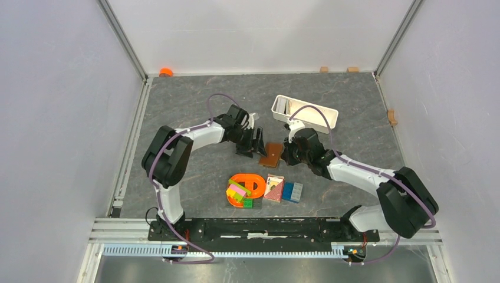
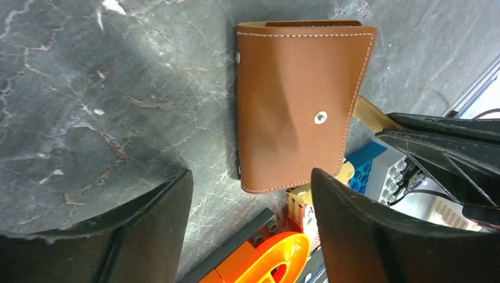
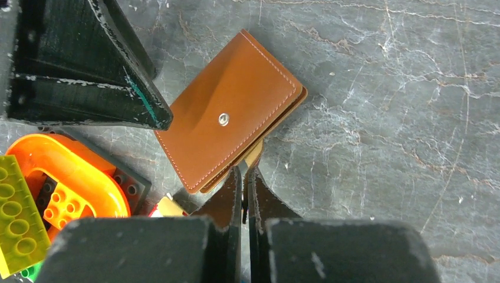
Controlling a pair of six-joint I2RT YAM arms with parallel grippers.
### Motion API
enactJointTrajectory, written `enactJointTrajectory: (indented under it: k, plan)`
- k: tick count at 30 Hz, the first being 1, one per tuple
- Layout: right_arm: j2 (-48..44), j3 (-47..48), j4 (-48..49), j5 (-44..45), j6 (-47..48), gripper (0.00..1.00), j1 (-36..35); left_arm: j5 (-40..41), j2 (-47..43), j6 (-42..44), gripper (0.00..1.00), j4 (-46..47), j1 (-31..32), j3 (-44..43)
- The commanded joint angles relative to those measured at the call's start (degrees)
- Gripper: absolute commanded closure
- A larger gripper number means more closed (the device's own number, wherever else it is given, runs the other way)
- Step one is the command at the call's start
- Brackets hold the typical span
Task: Put the credit cards into the card holder
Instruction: Open the card holder at the center of the board.
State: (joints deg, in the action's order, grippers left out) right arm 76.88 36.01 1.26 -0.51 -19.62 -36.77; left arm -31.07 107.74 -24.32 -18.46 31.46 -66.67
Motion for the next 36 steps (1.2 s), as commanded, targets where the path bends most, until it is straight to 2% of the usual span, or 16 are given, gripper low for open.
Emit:
enactJointTrajectory:
  k: [1,3,7,24,31,36]
  plan:
    - [2.4,0.5,6.5,-5.2,1.4,1.0,1.3,4.7,0.9,2.6,0.17,-0.7,-0.2,-4.0]
    - [2.8,0.6,6.9,-6.7,1.4,1.0,1.7,4.5,0.0,3.3,0.11,0.6,-0.1,-4.0]
    - [0.9,0.2,8.5,-7.7,0.7,1.0,1.9,4.1,-1.0,5.5,0.06,1.8,0.6,-4.0]
    - [-1.1,1.0,8.3,-8.9,-0.1,1.0,2.0,6.0,-4.0,9.5,0.0,1.9,3.9,-3.9]
    - [-1.1,0.9,8.1,-8.9,-0.1,1.0,2.1,9.5,-4.3,11.6,0.0,0.5,4.9,-4.1]
    - [-1.4,0.9,8.1,-8.9,-0.1,1.0,2.1,17.4,-3.4,13.5,0.0,-3.9,6.7,-5.9]
